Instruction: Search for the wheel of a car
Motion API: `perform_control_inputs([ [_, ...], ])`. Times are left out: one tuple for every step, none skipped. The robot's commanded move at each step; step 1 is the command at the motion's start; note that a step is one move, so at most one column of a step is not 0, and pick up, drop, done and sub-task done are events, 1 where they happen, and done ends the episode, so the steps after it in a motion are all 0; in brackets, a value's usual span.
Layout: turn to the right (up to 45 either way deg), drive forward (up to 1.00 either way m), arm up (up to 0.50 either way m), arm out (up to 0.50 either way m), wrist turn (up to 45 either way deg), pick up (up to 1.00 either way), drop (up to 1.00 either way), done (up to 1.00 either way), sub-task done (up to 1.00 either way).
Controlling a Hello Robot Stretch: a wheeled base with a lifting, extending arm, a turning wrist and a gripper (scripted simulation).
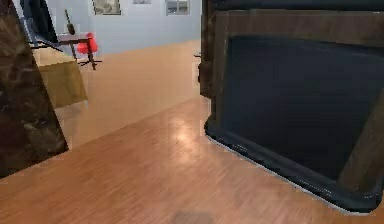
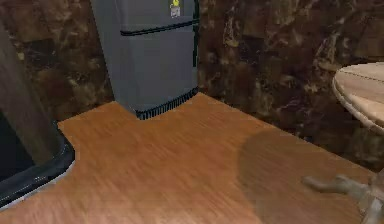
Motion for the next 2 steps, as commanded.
perform_control_inputs([
  [-12.0,0.00,0.00,0.00,0.0,0.00,0.00,0.00,0.00],
  [0.0,1.00,0.00,0.00,0.0,0.00,0.00,0.00,0.00],
])
